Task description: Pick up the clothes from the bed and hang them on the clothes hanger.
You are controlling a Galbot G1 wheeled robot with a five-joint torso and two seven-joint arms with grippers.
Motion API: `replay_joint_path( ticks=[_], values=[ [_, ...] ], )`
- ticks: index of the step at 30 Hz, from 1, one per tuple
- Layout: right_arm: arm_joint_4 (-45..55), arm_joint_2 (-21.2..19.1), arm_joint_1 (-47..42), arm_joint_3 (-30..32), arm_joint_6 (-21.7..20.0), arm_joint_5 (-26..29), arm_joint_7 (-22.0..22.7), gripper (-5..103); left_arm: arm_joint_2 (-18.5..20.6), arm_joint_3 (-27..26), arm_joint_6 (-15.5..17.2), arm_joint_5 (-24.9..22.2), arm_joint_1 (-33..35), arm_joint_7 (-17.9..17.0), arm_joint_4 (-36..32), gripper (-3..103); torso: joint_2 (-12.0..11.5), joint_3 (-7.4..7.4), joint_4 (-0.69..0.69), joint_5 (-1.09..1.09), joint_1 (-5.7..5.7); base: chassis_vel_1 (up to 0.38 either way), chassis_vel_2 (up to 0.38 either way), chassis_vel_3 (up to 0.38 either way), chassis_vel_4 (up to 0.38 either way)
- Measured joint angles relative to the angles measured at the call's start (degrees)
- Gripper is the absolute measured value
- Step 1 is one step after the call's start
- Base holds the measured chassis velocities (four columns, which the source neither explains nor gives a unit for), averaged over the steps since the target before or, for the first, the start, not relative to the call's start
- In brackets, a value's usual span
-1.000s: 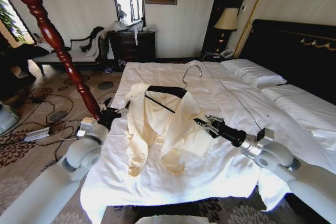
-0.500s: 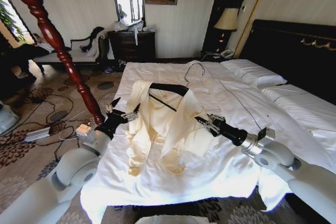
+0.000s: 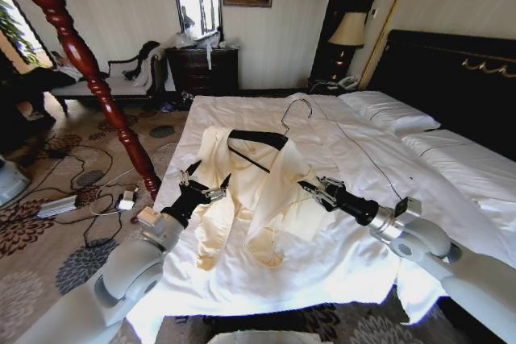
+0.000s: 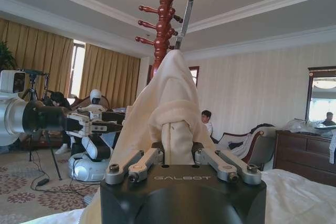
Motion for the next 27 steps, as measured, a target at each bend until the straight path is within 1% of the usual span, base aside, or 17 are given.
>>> replay_joint_path(
  ticks=[1,4,6,11,12,13,14,15,16,20,21,23,24,26,27],
  values=[
    [0.1,0.0,0.1,-0.2,0.0,0.0,0.0,20,0.2,0.5,0.0,-0.1,-0.7,0.2,0.6,86,0.0,0.0,0.0,0.0,0.0,0.0,0.0,0.0,0.0],
    [0.2,-0.3,0.5,-0.6,-0.1,0.1,0.0,20,0.7,2.0,-0.1,-0.2,-2.6,0.8,2.5,71,0.0,0.0,0.0,0.0,0.0,0.0,0.0,0.0,0.0],
    [0.2,-0.3,0.7,-0.8,-0.1,0.1,0.0,20,0.8,2.6,-0.1,-0.2,-3.3,0.9,3.1,71,0.0,0.0,0.0,0.0,0.0,0.0,0.0,0.0,0.0],
    [0.0,-0.2,0.8,-1.1,-0.1,0.1,0.0,20,0.6,5.0,-0.7,-0.6,-6.4,1.2,5.7,43,0.0,0.0,0.0,0.0,0.0,0.0,0.0,0.0,0.0],
    [0.0,-0.2,0.8,-1.1,-0.1,0.1,0.0,20,0.6,5.0,-0.7,-0.6,-6.4,1.2,5.7,43,0.0,0.0,0.0,0.0,0.0,0.0,0.0,0.0,0.0],
    [0.0,-0.2,0.8,-1.1,-0.1,0.1,-0.1,20,0.4,5.3,-0.8,-0.7,-7.1,1.2,6.2,38,0.0,0.0,0.0,0.0,0.0,0.0,0.0,0.0,0.0],
    [-0.1,-0.2,0.7,-1.1,-0.1,0.0,-0.2,20,0.2,5.4,-0.9,-0.9,-7.6,1.2,6.4,38,0.0,0.0,0.0,0.0,0.0,0.0,0.0,0.0,0.0],
    [-0.2,-0.2,0.7,-1.1,-0.1,0.0,-0.3,20,0.1,5.4,-1.1,-1.1,-8.3,1.5,6.6,32,0.0,0.0,0.0,0.0,0.0,0.0,0.0,0.0,0.0],
    [-0.2,-0.2,0.7,-1.1,-0.1,0.0,-0.3,20,0.1,5.4,-1.1,-1.1,-8.3,1.5,6.6,32,0.0,0.0,0.0,0.0,0.0,0.0,0.0,0.0,0.0],
    [-0.8,-0.3,0.8,-1.5,-0.1,-1.2,0.2,20,1.1,5.0,-1.8,-2.8,-10.1,3.6,5.9,11,0.0,0.0,0.0,-0.01,0.0,0.0,0.0,0.0,0.0],
    [-0.8,-0.3,0.8,-1.5,-0.1,-1.2,0.2,20,1.1,5.0,-1.8,-2.8,-10.1,3.6,5.9,11,0.0,0.0,0.0,-0.01,0.0,0.0,0.0,0.0,0.0],
    [-2.0,-0.1,0.8,-1.9,-0.2,-3.7,1.8,20,2.6,4.2,-1.8,-4.8,-10.5,4.3,4.4,2,0.0,0.0,0.0,-0.01,0.0,0.0,0.0,0.0,0.0],
    [-2.0,-0.1,0.8,-1.9,-0.2,-3.7,1.8,20,2.6,4.2,-1.8,-4.8,-10.5,4.3,4.4,2,0.0,0.0,0.0,-0.01,0.0,0.0,0.0,0.0,0.0],
    [-3.0,0.3,0.7,-2.6,-0.4,-5.5,3.1,20,4.2,3.3,-1.9,-6.4,-10.6,4.6,3.1,1,0.0,0.0,0.0,0.01,0.0,0.0,0.0,0.0,0.0],
    [-3.0,0.3,0.7,-2.6,-0.4,-5.5,3.1,20,4.2,3.3,-1.9,-6.4,-10.6,4.6,3.1,1,0.0,0.0,0.0,0.01,0.0,0.0,0.0,0.0,0.0]
  ],
)
